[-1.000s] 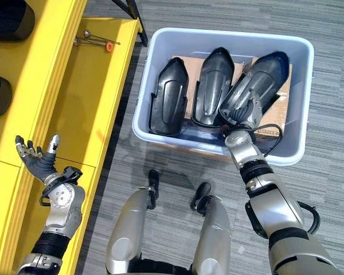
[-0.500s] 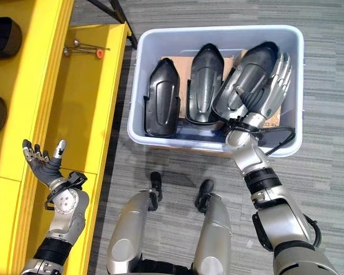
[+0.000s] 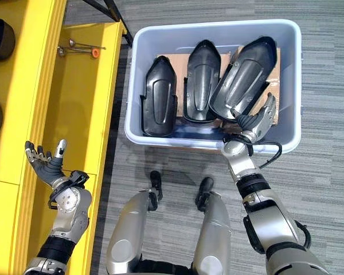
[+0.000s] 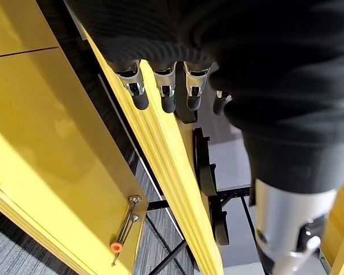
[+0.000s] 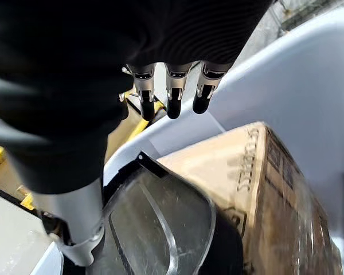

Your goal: Move parts from the plastic box to the shelf.

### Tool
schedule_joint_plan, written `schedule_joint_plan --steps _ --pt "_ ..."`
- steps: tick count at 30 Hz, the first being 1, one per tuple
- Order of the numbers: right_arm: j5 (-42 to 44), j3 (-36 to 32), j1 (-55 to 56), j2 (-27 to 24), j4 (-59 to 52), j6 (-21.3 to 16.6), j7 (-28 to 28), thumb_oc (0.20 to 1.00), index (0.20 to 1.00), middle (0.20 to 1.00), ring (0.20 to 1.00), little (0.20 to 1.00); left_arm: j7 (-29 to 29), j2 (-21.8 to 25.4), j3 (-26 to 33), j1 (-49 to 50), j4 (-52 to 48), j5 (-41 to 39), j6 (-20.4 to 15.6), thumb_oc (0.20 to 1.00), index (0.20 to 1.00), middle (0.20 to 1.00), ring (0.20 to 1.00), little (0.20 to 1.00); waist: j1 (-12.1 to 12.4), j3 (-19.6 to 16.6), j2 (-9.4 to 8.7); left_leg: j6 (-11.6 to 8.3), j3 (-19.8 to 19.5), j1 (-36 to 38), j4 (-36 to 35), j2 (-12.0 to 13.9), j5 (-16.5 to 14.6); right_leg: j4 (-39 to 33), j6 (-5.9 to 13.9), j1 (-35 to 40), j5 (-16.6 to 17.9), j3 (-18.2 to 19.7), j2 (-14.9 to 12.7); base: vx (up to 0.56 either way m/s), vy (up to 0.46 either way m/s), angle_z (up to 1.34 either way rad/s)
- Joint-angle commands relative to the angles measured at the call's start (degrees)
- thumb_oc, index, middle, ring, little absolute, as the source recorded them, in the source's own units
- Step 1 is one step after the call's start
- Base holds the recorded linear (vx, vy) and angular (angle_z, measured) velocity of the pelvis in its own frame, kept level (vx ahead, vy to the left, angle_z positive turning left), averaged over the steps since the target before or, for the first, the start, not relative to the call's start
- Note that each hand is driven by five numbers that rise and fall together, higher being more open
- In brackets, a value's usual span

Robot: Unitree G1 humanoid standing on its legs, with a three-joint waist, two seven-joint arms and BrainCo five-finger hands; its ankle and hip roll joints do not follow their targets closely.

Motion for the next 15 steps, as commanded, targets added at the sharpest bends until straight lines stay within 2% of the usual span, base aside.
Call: schedule_joint_plan --steps 1,10,13,15 --pt "1.63 -1.54 -3.35 -0.86 0.18 -2.92 0.31 1.000 1.000 1.000 1.000 1.000 1.94 1.57 0.31 1.90 -5.35 2.36 -1.49 1.000 1.000 1.000 1.000 1.000 0.48 -1.84 1.08 -1.47 -5.03 -1.07 -2.21 -0.31 2.43 2.49 4.46 1.25 1.10 1.41 -2.89 0.00 0.000 0.00" --pt "5.77 -1.83 -6.43 -1.34 2.62 -2.07 0.12 1.000 1.000 1.000 1.000 1.000 1.14 1.96 0.37 1.58 -5.75 2.42 -0.89 1.000 1.000 1.000 1.000 1.000 1.40 -1.84 1.18 -1.24 -5.50 -3.01 -0.99 -0.59 2.15 3.31 4.22 -0.22 1.07 1.31 -3.03 0.00 0.001 0.01" --pt "9.99 -2.98 -7.42 -1.80 4.65 -3.27 -2.41 1.000 1.000 1.000 1.000 1.000 0.66 1.99 0.07 1.60 -6.01 2.84 -0.62 1.000 1.000 1.000 1.000 1.000 1.78 -1.84 1.36 -1.09 -5.59 -3.84 -0.65 -0.78 2.01 3.54 4.22 -0.76 1.04 1.22 -3.18 0.00 0.000 0.00" --pt "10.70 -4.04 -7.61 -2.44 5.31 -3.93 -1.97 1.000 1.000 1.000 1.000 1.000 0.65 2.37 -0.11 1.83 -6.32 2.72 -0.74 1.000 1.000 1.000 1.000 1.000 1.88 -1.84 1.50 -1.05 -5.81 -4.39 -0.42 -1.03 1.88 3.68 4.29 -1.16 1.01 1.18 -3.18 0.00 0.000 0.00"
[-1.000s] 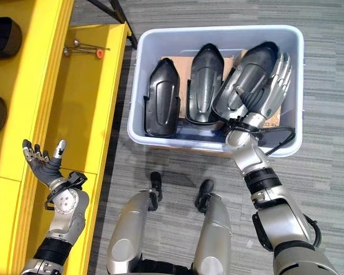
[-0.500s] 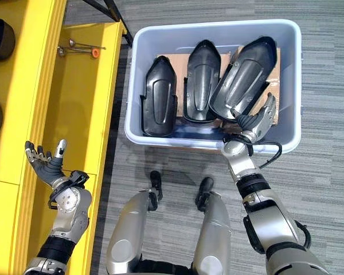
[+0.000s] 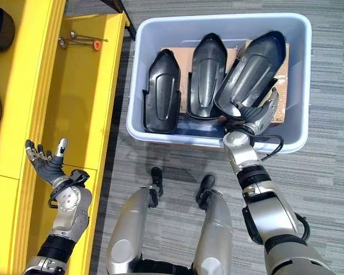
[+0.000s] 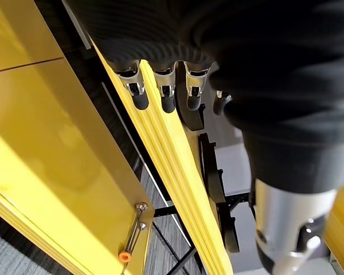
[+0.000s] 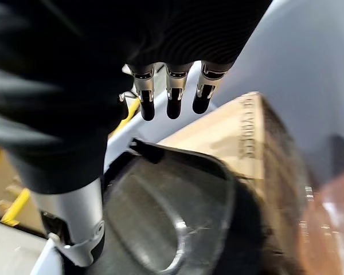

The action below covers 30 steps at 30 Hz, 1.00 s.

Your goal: Move parts from the plastic box to the shelf.

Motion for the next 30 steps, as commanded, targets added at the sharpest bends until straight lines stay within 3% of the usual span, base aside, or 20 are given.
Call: schedule_joint_plan --steps 1,12,18,26,28,30 --pt "2.58 -1.80 -3.27 -2.30 0.65 -3.26 -0.56 1.000 1.000 1.000 1.000 1.000 0.59 2.25 -0.14 1.93 -6.10 1.87 -2.17 1.000 1.000 1.000 1.000 1.000 0.53 -1.84 1.53 -1.22 -4.97 -1.20 -2.44 -1.04 1.96 2.61 4.46 1.20 1.04 1.50 -2.81 0.00 0.000 0.00" --pt "8.93 -3.68 -6.36 -4.39 6.14 -4.40 0.38 1.000 1.000 1.000 1.000 1.000 -2.08 2.27 -0.51 2.07 -5.65 0.20 -2.52 1.000 1.000 1.000 1.000 1.000 1.31 -1.84 2.19 -1.10 -5.34 -3.48 -0.76 -1.11 1.31 4.71 4.24 -0.72 0.26 1.59 -3.61 0.00 0.001 0.01" --pt "2.97 -0.74 -8.55 -5.72 6.36 0.06 3.33 1.000 1.000 1.000 1.000 1.000 -4.59 2.35 -1.26 2.72 -6.57 -0.92 -1.68 1.000 1.000 1.000 1.000 1.000 1.74 -1.84 2.52 -0.94 -5.24 -4.57 -0.34 -1.05 1.26 5.32 4.05 -1.88 0.29 1.57 -3.80 0.00 0.000 0.00" --pt "11.27 0.10 -9.94 -7.13 10.30 2.17 4.74 1.000 1.000 1.000 1.000 1.000 -6.78 2.96 -1.82 3.79 -6.85 -2.49 -1.88 1.000 1.000 1.000 1.000 1.000 2.44 -1.84 2.64 -0.93 -5.50 -5.90 0.52 -0.98 1.00 5.78 3.96 -2.75 0.23 1.26 -4.07 0.00 -0.001 0.02" --pt "14.26 -0.19 -10.90 -7.41 12.86 4.28 6.23 1.000 1.000 1.000 1.000 1.000 -7.44 3.29 -1.81 3.73 -6.70 -2.96 -2.12 1.000 1.000 1.000 1.000 1.000 2.75 -1.84 2.70 -0.94 -5.60 -6.42 0.91 -0.92 0.84 6.00 3.95 -3.12 0.20 1.15 -4.22 0.00 0.000 0.00" --pt "10.89 0.20 -11.24 -7.92 14.03 5.92 6.81 1.000 1.000 1.000 1.000 1.000 -7.57 3.36 -1.81 3.72 -6.73 -3.13 -2.17 1.000 1.000 1.000 1.000 1.000 2.86 -1.84 2.78 -0.91 -5.66 -6.76 1.05 -0.93 0.82 6.18 3.96 -3.44 0.18 1.13 -4.25 0.00 -0.001 0.02"
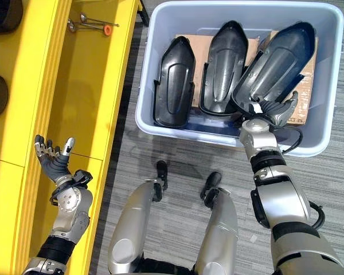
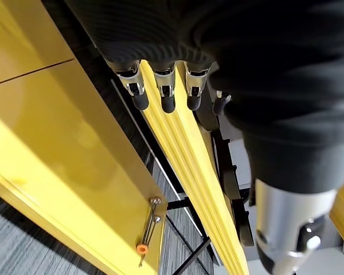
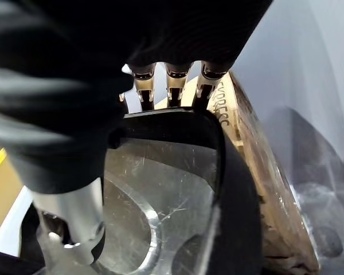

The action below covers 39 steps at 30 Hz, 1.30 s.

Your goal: Move parts from the plastic box to the shelf.

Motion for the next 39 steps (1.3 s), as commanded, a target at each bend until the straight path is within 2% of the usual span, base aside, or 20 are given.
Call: schedule_joint_plan --steps 1,3,4,6,7,12,14,20,29,31,35,39 --pt "-1.55 2.42 -1.04 -3.49 1.92 4.24 2.19 1.000 1.000 1.000 1.000 1.000 -0.39 2.90 -0.53 3.11 -5.47 -0.57 -2.59 1.000 1.000 1.000 1.000 1.000 1.15 -1.93 2.03 -1.74 -4.63 -2.02 -1.95 -0.13 1.41 3.68 3.99 0.44 0.56 1.26 -2.71 0.00 -0.008 0.03" --pt "4.35 3.96 -1.83 -4.14 4.21 3.50 2.61 1.000 1.000 1.000 1.000 1.000 0.13 2.91 -0.91 3.05 -5.44 0.13 -2.18 1.000 1.000 1.000 1.000 1.000 1.38 -1.93 2.12 -1.75 -4.72 -2.84 -1.39 -0.02 1.34 4.04 3.88 -0.17 0.53 1.12 -2.77 0.00 0.000 0.00" --pt "10.78 3.63 -1.93 -3.90 4.84 2.11 -1.11 1.000 1.000 1.000 1.000 1.000 -0.13 2.73 -1.05 3.13 -4.84 -0.49 -2.44 1.000 1.000 1.000 1.000 1.000 1.38 -1.93 2.19 -1.76 -4.57 -3.25 -1.12 0.15 1.31 4.27 3.86 -0.61 0.57 1.14 -2.78 0.00 0.000 0.00" --pt "12.95 2.09 -1.17 -3.84 5.96 0.24 -4.35 1.000 1.000 1.000 1.000 1.000 -0.23 2.82 -1.02 3.23 -5.09 -0.27 -2.39 1.000 1.000 1.000 1.000 1.000 1.28 -1.93 2.22 -1.75 -4.67 -3.50 -0.97 0.19 1.20 4.49 3.85 -0.86 0.43 1.13 -2.77 0.00 0.000 0.00" --pt "11.03 -0.39 0.32 -4.19 6.20 -1.48 -4.88 1.000 1.000 1.000 1.000 1.000 -0.75 2.89 -1.11 3.40 -5.34 -0.55 -2.81 1.000 1.000 1.000 1.000 1.000 1.00 -1.93 2.26 -1.69 -4.72 -3.86 -0.86 0.04 0.98 4.43 3.94 -1.14 0.33 1.13 -2.65 0.00 0.000 0.00" --pt "11.67 -0.43 0.45 -2.98 5.90 0.29 -1.03 1.000 1.000 1.000 1.000 1.000 -1.16 2.89 -1.12 3.32 -6.05 -0.82 -2.66 1.000 1.000 1.000 1.000 1.000 0.94 -1.93 2.62 -1.64 -4.51 -4.03 -1.13 -0.05 1.00 3.99 3.89 -1.52 0.47 1.44 -2.43 0.00 0.000 0.00" --pt "14.27 0.68 0.05 -2.82 6.84 2.97 -1.32 1.000 1.000 1.000 1.000 1.000 -1.94 2.85 -0.78 2.91 -6.08 -0.80 -2.04 1.000 1.000 1.000 1.000 1.000 1.00 -1.93 2.73 -1.68 -4.50 -4.47 -0.76 0.09 1.02 4.47 3.80 -2.03 0.44 1.54 -2.69 0.00 0.000 0.00" --pt "18.62 -0.61 0.17 -3.63 10.25 3.31 2.18 1.000 1.000 1.000 1.000 1.000 -2.59 3.09 -0.93 2.45 -5.78 -1.42 -1.76 1.000 1.000 1.000 1.000 1.000 1.12 -1.93 2.77 -1.51 -4.73 -5.41 -0.11 0.15 0.81 5.09 3.82 -2.79 0.29 1.46 -2.75 0.00 0.000 0.00" --pt "9.13 2.86 -1.47 -4.83 12.17 7.99 7.15 1.000 1.000 1.000 1.000 1.000 -3.16 3.32 -1.19 2.36 -5.21 -1.91 -2.00 1.000 1.000 1.000 1.000 1.000 1.60 -1.93 3.07 -1.39 -5.05 -7.09 0.68 0.13 0.90 6.10 3.80 -4.36 0.32 1.32 -3.06 0.00 0.000 0.00" --pt "7.21 3.73 -1.96 -5.21 12.18 9.02 7.05 1.000 1.000 1.000 1.000 1.000 -3.17 3.41 -1.23 2.32 -5.36 -2.28 -1.97 1.000 1.000 1.000 1.000 1.000 1.65 -1.93 3.16 -1.37 -5.08 -7.41 0.78 0.11 0.93 6.19 3.81 -4.69 0.37 1.31 -3.09 0.00 0.000 0.00" --pt "-4.29 6.21 -2.53 -6.34 11.23 11.54 5.74 1.000 1.000 1.000 1.000 1.000 -3.07 3.57 -1.30 2.78 -5.69 -2.90 -2.11 1.000 1.000 1.000 1.000 1.000 1.63 -1.93 3.21 -1.29 -5.22 -8.42 1.30 0.10 0.91 6.64 3.95 -5.57 0.47 1.32 -3.18 0.00 0.006 0.01" --pt "-6.43 8.03 -2.78 -6.61 9.86 12.21 4.88 1.000 1.000 1.000 1.000 1.000 -2.65 3.56 -1.72 3.09 -6.34 -2.69 -2.43 1.000 1.000 1.000 1.000 1.000 1.56 -1.93 3.24 -1.20 -5.10 -9.08 1.38 0.18 0.96 6.51 3.99 -6.12 0.64 1.33 -3.13 0.00 0.000 0.00"
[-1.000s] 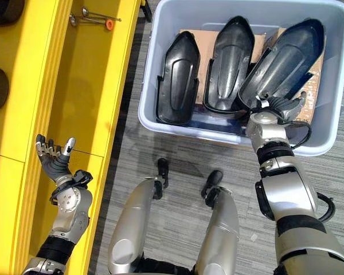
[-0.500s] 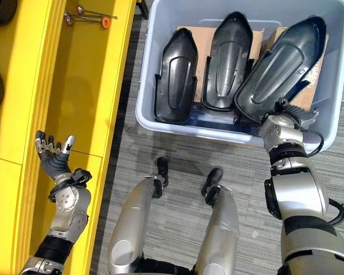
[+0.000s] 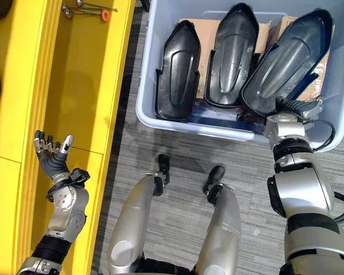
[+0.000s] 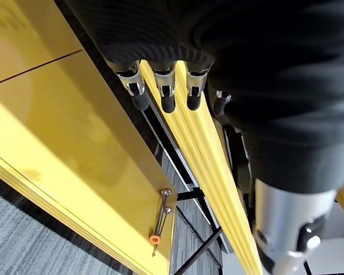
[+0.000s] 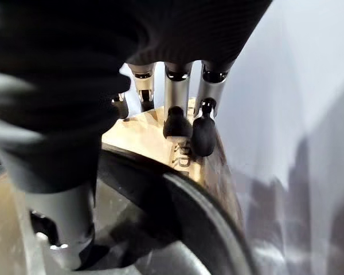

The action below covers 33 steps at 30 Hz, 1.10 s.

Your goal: Move parts from the plastic box to the shelf.

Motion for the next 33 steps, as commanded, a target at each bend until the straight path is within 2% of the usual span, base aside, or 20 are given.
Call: schedule_joint_plan --steps 1,6,9,12,14,18,23,25,33 --pt "-2.91 3.15 2.65 1.22 1.35 2.74 -0.04 1.000 1.000 1.000 1.000 1.000 0.34 1.26 -1.24 3.09 -4.92 0.08 -2.83 1.000 1.000 1.000 1.000 1.000 1.36 -1.70 2.94 -2.18 -4.85 -2.18 -2.89 0.15 1.99 4.80 3.89 -0.32 0.44 1.17 -2.37 0.00 0.000 0.00" --pt "-7.73 4.43 2.59 1.28 -0.46 5.02 -1.15 1.000 1.000 1.000 1.000 1.000 0.46 1.51 -1.14 3.71 -5.53 -1.01 -2.92 1.000 1.000 1.000 1.000 1.000 1.50 -1.70 3.17 -2.14 -4.99 -2.82 -2.73 0.14 2.05 5.04 3.96 -0.87 0.52 1.15 -2.67 0.00 0.000 0.00" --pt "-12.06 5.90 2.28 1.09 -0.99 7.94 -2.46 1.000 1.000 1.000 1.000 1.000 -0.37 1.58 -0.94 4.14 -5.89 -1.32 -2.99 1.000 1.000 1.000 1.000 1.000 1.77 -1.70 3.18 -2.15 -5.09 -2.85 -2.80 0.10 2.08 4.88 4.11 -0.70 0.58 0.96 -2.86 0.00 0.000 0.00" --pt "-11.68 6.66 1.97 1.27 -0.48 9.43 -0.24 1.000 1.000 1.000 1.000 1.000 -0.95 1.47 -0.89 4.30 -5.76 -1.85 -3.26 1.000 1.000 1.000 1.000 1.000 1.98 -1.70 3.24 -2.15 -5.08 -2.82 -2.99 0.09 2.24 4.55 4.18 -0.47 0.76 0.80 -2.90 0.00 0.000 0.00" --pt "-8.70 7.06 1.54 2.02 1.45 9.40 1.33 0.200 0.200 0.200 0.200 0.200 -1.15 1.50 -0.86 3.95 -5.57 -2.06 -3.54 1.000 1.000 1.000 1.000 1.000 2.31 -1.70 3.36 -2.12 -5.13 -2.52 -3.39 0.10 2.40 4.28 4.20 -0.09 0.78 0.66 -3.06 0.00 0.000 0.00" --pt "-10.48 7.36 1.56 2.22 2.67 9.85 3.51 0.200 0.200 0.200 0.200 0.200 -1.13 1.44 -0.64 3.72 -5.42 -2.51 -3.34 1.000 1.000 1.000 1.000 1.000 2.49 -1.70 3.46 -2.11 -5.11 -2.48 -3.38 0.16 2.42 4.51 4.25 -0.07 0.70 0.61 -3.27 0.00 0.000 0.00" --pt "-9.53 7.62 1.27 2.12 4.13 10.42 3.25 0.200 0.200 0.200 0.200 0.200 -1.05 1.47 -0.48 3.48 -5.33 -2.37 -3.34 1.000 1.000 1.000 1.000 1.000 2.84 -1.70 3.58 -2.17 -5.35 -2.92 -3.06 0.19 2.48 5.30 4.26 -0.30 0.42 0.52 -3.62 0.00 0.000 0.00" --pt "-8.32 7.37 1.33 2.21 4.68 10.36 3.15 0.200 0.200 0.200 0.200 0.200 -0.32 1.55 -0.69 3.32 -5.55 -1.38 -4.46 1.000 1.000 1.000 1.000 1.000 2.87 -1.70 3.61 -2.14 -5.47 -3.19 -2.92 0.24 2.45 5.53 4.21 -0.59 0.36 0.53 -3.60 0.00 0.000 0.00" --pt "-7.85 5.96 3.01 2.61 5.58 8.80 2.66 0.200 0.200 0.200 0.200 0.200 0.04 1.36 -0.29 2.92 -6.41 -1.57 -3.82 1.000 1.000 1.000 1.000 1.000 2.66 -1.70 3.74 -2.22 -5.54 -3.78 -2.84 0.04 2.42 5.61 4.02 -1.22 0.12 0.54 -3.18 0.00 0.000 0.00"
